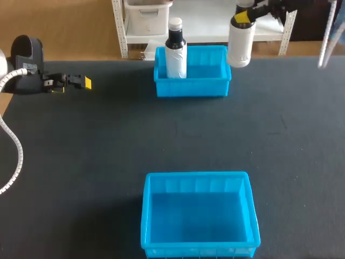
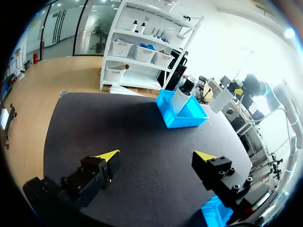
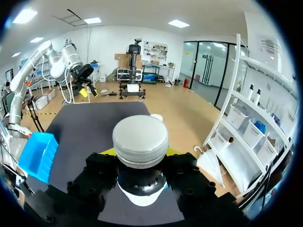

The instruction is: Pick up the bottle, and place it in the far bin if it is heavy, or in the near bin if it is light.

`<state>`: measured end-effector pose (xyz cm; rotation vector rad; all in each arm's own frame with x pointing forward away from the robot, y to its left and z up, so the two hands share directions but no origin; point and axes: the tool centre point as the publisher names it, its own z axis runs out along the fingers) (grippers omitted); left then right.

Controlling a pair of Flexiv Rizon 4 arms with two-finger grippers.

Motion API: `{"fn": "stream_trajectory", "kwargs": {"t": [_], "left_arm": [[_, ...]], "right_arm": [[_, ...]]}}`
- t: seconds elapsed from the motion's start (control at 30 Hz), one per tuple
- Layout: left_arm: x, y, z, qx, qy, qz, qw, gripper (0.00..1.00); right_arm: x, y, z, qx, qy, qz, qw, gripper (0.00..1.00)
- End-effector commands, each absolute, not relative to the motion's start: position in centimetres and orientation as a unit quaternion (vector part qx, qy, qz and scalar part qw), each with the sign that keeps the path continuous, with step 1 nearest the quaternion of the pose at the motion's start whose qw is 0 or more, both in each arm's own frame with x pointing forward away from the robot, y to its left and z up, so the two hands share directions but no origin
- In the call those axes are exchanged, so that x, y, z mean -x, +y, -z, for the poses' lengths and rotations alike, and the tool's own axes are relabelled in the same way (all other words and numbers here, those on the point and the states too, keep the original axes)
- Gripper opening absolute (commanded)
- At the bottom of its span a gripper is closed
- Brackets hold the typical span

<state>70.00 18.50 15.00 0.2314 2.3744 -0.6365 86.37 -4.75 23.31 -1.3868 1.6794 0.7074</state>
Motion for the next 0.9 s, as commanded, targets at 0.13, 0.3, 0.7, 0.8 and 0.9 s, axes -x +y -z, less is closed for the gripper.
{"fn": "stream_trajectory", "kwargs": {"t": [0.13, 0.3, 0.7, 0.8, 0.9], "left_arm": [[-70.0, 18.5, -15.0, -0.088, 0.908, 0.243, 0.33, 1.0], [-70.0, 18.5, -15.0, -0.088, 0.908, 0.243, 0.33, 1.0], [-70.0, 18.5, -15.0, -0.088, 0.908, 0.243, 0.33, 1.0], [-70.0, 18.5, -15.0, -0.088, 0.908, 0.243, 0.33, 1.0], [-70.0, 18.5, -15.0, -0.088, 0.908, 0.243, 0.33, 1.0]], "right_arm": [[-90.2, -2.9, -23.4, 0.572, 0.651, -0.306, 0.393, 0.0], [-91.2, -1.7, -23.5, 0.579, 0.643, -0.312, 0.392, 0.0], [-92.3, 1.0, -21.6, 0.59, 0.63, -0.336, 0.378, 0.0], [-92.5, 1.4, -21.2, 0.59, 0.628, -0.34, 0.376, 0.0], [-92.6, 1.7, -20.7, 0.59, 0.627, -0.344, 0.374, 0.0]]}}
